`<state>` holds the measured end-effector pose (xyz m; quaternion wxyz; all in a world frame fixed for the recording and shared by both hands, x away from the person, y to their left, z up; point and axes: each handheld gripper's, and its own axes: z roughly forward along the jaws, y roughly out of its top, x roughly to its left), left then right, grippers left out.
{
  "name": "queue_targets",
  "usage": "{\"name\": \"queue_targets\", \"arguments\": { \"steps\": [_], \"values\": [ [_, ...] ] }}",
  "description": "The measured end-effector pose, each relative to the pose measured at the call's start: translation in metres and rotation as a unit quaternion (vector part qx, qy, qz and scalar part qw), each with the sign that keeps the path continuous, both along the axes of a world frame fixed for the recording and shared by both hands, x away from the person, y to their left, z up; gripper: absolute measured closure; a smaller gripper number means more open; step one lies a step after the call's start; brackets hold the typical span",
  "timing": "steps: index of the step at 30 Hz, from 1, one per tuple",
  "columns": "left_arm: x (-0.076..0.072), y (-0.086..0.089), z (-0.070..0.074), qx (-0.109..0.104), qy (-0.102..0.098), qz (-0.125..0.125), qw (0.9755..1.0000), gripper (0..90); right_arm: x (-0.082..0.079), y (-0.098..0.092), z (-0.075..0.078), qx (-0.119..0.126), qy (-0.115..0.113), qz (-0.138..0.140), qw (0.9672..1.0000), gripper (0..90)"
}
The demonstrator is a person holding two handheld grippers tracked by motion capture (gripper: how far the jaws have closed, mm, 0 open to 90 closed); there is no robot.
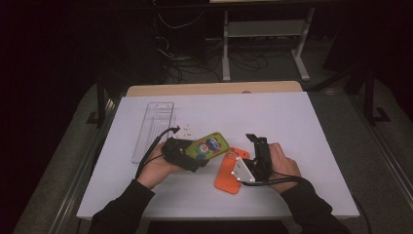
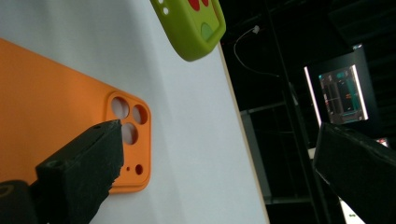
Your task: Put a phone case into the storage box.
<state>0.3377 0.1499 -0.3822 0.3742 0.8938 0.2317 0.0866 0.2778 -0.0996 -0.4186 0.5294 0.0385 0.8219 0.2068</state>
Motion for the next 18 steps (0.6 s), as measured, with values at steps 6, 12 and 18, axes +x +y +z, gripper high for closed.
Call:
{"name": "queue_targets", "arguments": {
  "steps": [6, 12, 18],
  "values": [
    [0.000, 0.000, 0.002, -0.003, 0.001, 0.007, 1.0000, 15.2, 0.000, 0.008, 0.001, -0.011, -0.017, 0.010, 0.9997, 1.2],
    [0.002, 0.002, 0.003, -0.005, -0.001, 0.014, 0.9999, 15.2, 0.003, 0.016, 0.003, -0.020, -0.029, 0.015, 0.9993, 1.2],
    [0.004, 0.005, 0.005, -0.006, -0.001, 0.019, 0.9998, 15.2, 0.007, 0.026, 0.005, -0.024, -0.044, 0.025, 0.9984, 1.2]
  ]
}}
